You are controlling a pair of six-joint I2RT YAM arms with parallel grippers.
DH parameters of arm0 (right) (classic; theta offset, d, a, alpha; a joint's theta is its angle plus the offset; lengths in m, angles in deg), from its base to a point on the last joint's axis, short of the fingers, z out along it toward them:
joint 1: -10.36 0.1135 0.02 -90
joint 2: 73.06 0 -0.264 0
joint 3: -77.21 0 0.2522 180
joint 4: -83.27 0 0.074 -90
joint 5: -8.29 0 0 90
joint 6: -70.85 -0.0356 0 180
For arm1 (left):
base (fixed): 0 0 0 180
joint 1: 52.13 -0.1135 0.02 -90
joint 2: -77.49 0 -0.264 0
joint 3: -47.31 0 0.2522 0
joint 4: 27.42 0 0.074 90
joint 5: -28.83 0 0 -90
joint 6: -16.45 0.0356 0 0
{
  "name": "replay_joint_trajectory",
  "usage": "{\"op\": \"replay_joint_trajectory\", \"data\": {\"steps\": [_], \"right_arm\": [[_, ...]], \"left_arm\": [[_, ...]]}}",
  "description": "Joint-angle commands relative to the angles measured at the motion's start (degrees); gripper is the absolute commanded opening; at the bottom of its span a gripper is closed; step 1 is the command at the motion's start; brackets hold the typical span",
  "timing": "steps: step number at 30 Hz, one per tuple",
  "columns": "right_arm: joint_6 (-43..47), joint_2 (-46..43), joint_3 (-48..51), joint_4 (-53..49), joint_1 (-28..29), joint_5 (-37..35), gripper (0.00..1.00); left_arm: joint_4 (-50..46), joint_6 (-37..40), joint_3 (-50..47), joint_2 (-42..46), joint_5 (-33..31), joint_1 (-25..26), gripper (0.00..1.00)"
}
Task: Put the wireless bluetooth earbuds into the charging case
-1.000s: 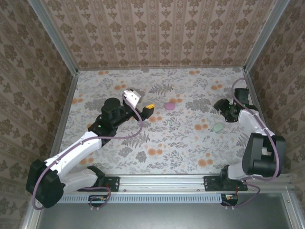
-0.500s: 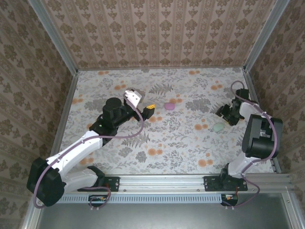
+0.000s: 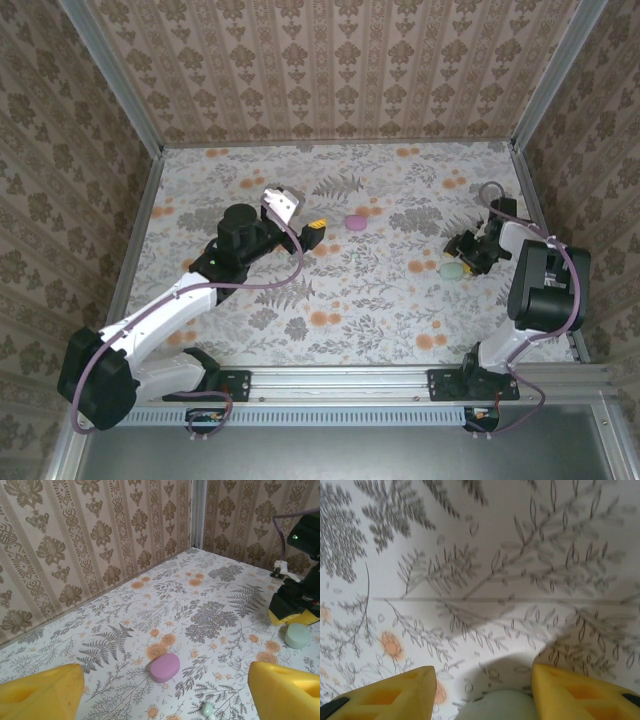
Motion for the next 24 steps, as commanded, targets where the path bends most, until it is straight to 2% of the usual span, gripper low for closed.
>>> {"op": "replay_joint_trajectory", "data": {"steps": [1, 6, 9, 13, 16, 20, 22, 24], "right_arm": [[-1.5, -4.2, 2.4, -1.9, 0.7, 2.8, 0.55], [-2.5, -8.2, 6.0, -1.4, 2.9, 5.8, 0.55], [-4.3, -10.3, 8.1, -1.0, 4.7, 7.0, 0.55], [-7.7, -13.2, 11.1, 1.8, 7.7, 8.2, 0.55], [-9.2, -14.1, 12.6, 3.8, 10.2, 10.2, 0.55], [-8.0, -14.5, 12.5, 4.3, 13.6, 11.4, 0.56], [-6.7, -14.6, 11.4, 1.9, 15.1, 7.9, 0.56], [-5.2, -17.4, 9.9, -3.2, 16.3, -1.4, 0.57]], "left_arm": [[1.1, -0.2, 2.1, -0.4, 0.4, 0.4, 0.86], [1.1, -1.6, 2.4, -1.6, 0.4, 0.4, 0.86], [-0.8, -5.1, 3.9, -4.5, 1.0, 0.4, 0.9], [-3.4, -10.5, 7.1, -10.5, 9.4, 0.6, 0.87], [0.2, -10.1, 7.0, -15.0, 17.7, 2.8, 0.86], [-0.4, -8.8, 8.8, -19.7, 19.0, 6.6, 0.87], [-0.5, -9.4, 9.7, -21.8, 19.9, 7.1, 0.86], [-0.6, -10.0, 10.6, -22.9, 19.8, 7.5, 0.86]]}}
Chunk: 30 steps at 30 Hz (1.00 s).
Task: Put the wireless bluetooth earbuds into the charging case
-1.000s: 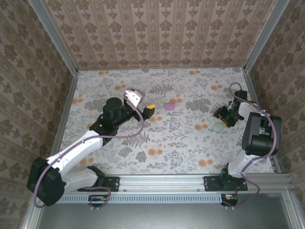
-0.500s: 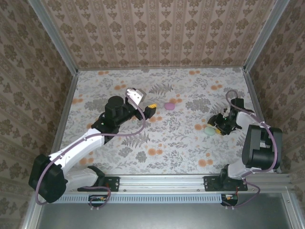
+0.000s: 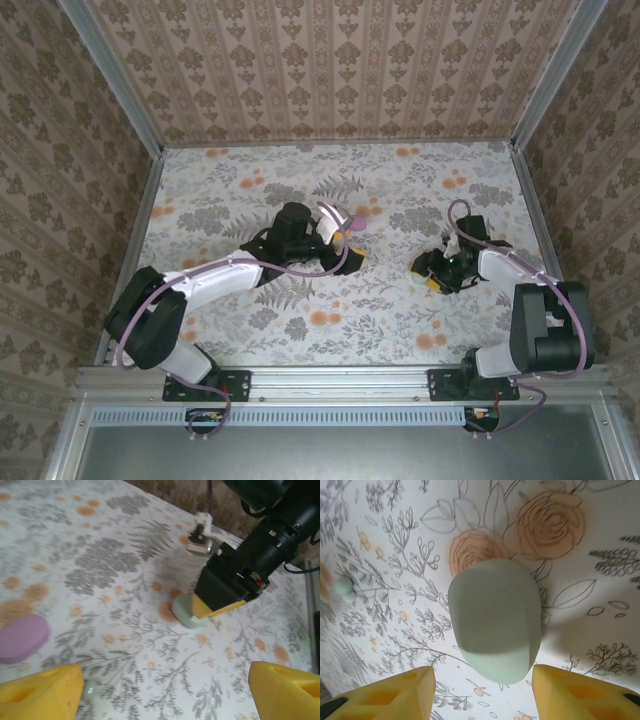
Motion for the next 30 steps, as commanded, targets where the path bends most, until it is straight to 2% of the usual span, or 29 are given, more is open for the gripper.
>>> {"op": "replay_joint_trajectory", "data": {"steps": [1, 3, 7, 11, 19, 25, 30], "right_arm": [[1.9, -3.9, -3.1, -7.5, 1.9, -12.9, 0.58], [3.7, -4.4, -4.8, -10.2, 3.2, -18.1, 0.6], [4.9, -3.3, -7.0, -11.1, 7.0, -20.5, 0.64], [3.8, -1.1, -8.6, -11.8, 11.6, -26.1, 0.68], [1.7, 6.0, -10.5, -11.0, 15.8, -30.3, 0.69], [0.7, 10.2, -12.0, -9.5, 17.2, -30.6, 0.65], [0.5, 12.7, -13.7, -9.4, 18.3, -31.5, 0.58]], "left_arm": [[0.7, -1.6, 3.4, -0.8, 2.9, 0.2, 0.86], [0.6, -1.5, 3.7, -1.0, 1.7, 0.2, 0.86], [0.4, -0.8, 3.8, -1.0, -1.4, 0.3, 0.87], [0.8, -0.9, 3.3, -0.2, -3.4, 0.2, 0.87], [1.1, -0.5, 1.3, 2.1, -7.1, 0.0, 0.87], [0.4, 0.1, 0.8, 2.9, -7.8, -0.3, 0.88], [0.3, 0.0, 0.4, 3.3, -8.5, -0.3, 0.88]]}}
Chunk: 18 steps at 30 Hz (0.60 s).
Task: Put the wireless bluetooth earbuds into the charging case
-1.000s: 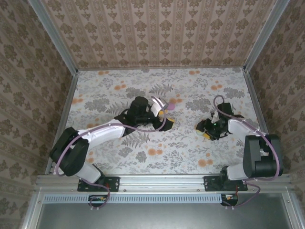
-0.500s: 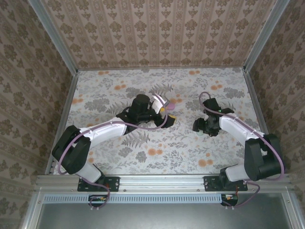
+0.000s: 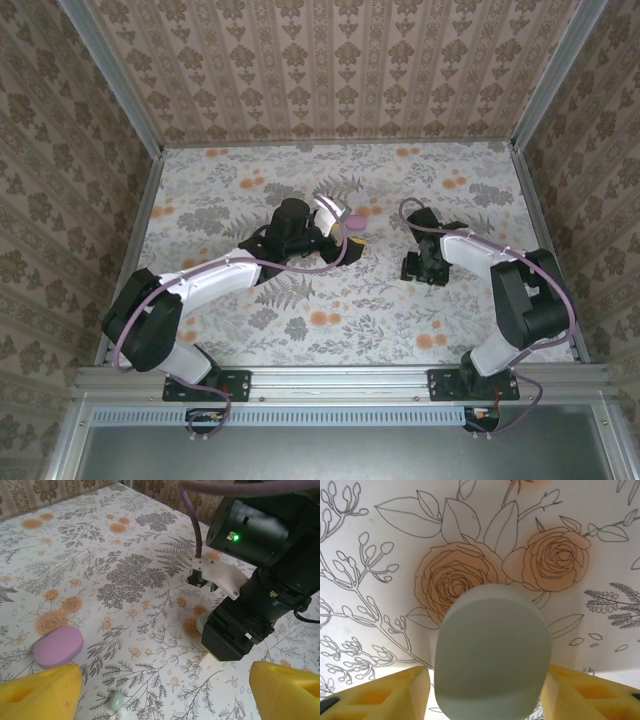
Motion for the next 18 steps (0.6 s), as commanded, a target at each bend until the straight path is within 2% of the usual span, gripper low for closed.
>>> {"op": "replay_joint_trajectory", "data": {"steps": [1, 5, 9, 14, 18], "right_arm": [[-1.0, 1.7, -2.5, -0.9, 1.0, -3.0, 0.56], [-1.3, 2.5, -3.4, -1.3, 2.2, -5.3, 0.46], [-1.3, 2.3, -4.2, -1.7, 4.1, -6.3, 0.43], [4.7, 0.7, -2.4, 2.7, 6.8, 0.3, 0.43], [10.8, -5.0, 1.9, 10.5, 8.0, 6.8, 0.43]], "left_arm": [[-0.1, 0.2, -0.8, 1.7, -0.9, -0.3, 0.88], [-0.3, 0.3, -0.6, 1.7, -1.1, -0.4, 0.88], [-0.8, 0.5, -0.1, 1.7, -2.0, -0.5, 0.88], [-0.7, -0.1, -0.7, 2.9, -6.5, -0.8, 0.88], [0.0, -3.4, -2.4, 4.9, -9.3, -2.6, 0.87]]}}
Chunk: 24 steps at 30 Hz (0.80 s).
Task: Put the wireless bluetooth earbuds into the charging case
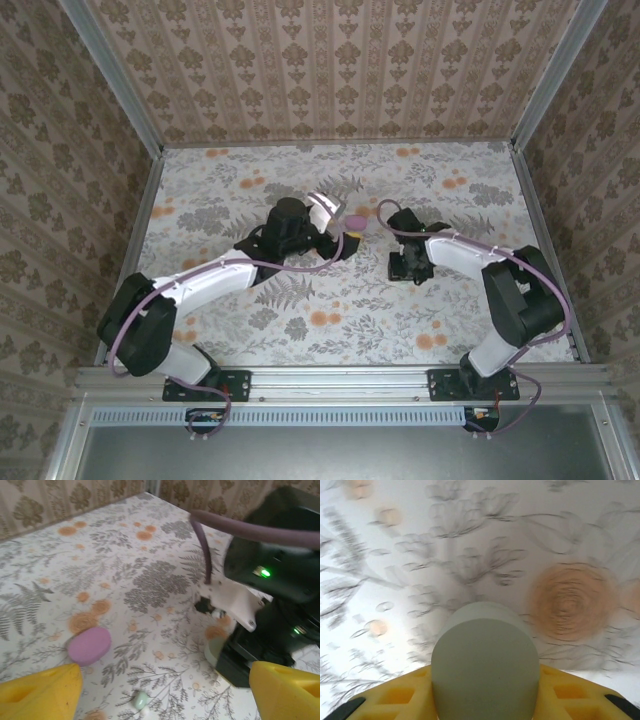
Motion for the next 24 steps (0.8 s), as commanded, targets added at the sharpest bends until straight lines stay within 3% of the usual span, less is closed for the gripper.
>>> {"op": "replay_joint_trajectory", "data": {"steps": [1, 7, 14, 18, 24], "right_arm": [[7.1, -7.1, 3.9, 8.1, 0.7, 7.7, 0.42], [18.3, -22.9, 11.6, 22.2, 1.4, 14.6, 0.39], [34.3, -36.1, 18.9, 34.3, 1.5, 25.2, 0.39], [40.4, -38.0, 17.3, 32.2, 1.5, 28.8, 0.39], [42.3, -37.2, 14.8, 30.6, 1.5, 30.5, 0.39]], "left_arm": [[0.3, -4.0, -1.7, 2.8, -2.9, -2.3, 0.87], [-1.4, -12.3, -2.4, 5.4, 2.4, -7.2, 0.84], [-2.3, -16.6, -0.1, 6.7, 11.3, -8.1, 0.84], [-3.3, -18.4, 2.1, 6.8, 16.9, -7.7, 0.83], [-9.6, -19.1, 6.3, 6.3, 21.4, -5.4, 0.83]]}}
